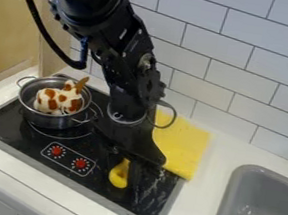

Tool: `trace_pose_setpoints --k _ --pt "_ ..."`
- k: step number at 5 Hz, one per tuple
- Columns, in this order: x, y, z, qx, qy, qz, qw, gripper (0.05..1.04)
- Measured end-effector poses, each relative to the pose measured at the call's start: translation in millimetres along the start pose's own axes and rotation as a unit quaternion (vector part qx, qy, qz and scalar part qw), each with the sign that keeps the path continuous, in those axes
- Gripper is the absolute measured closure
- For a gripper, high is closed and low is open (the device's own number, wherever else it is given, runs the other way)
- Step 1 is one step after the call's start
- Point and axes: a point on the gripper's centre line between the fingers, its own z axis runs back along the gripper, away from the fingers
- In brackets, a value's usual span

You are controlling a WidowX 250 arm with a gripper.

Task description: Put the yellow knife on top of the yellow cloth

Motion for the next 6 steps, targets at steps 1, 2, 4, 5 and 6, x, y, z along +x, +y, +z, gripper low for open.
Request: trace_pose_setpoints --k 1,2,4,5,6 --pt "0 1 0 0.0 0.001 -0.004 1.0 0.615" --pt "0 0 0 -0.004 0.001 -0.004 1.0 0.615" --pt "-3 6 29 0.005 -0.032 0.004 0.9995 0.616" --pt "-1 6 38 0.003 -0.045 0.01 0.9989 0.616" --pt "1 3 39 -0.007 -0.047 0.015 0.9988 0.616"
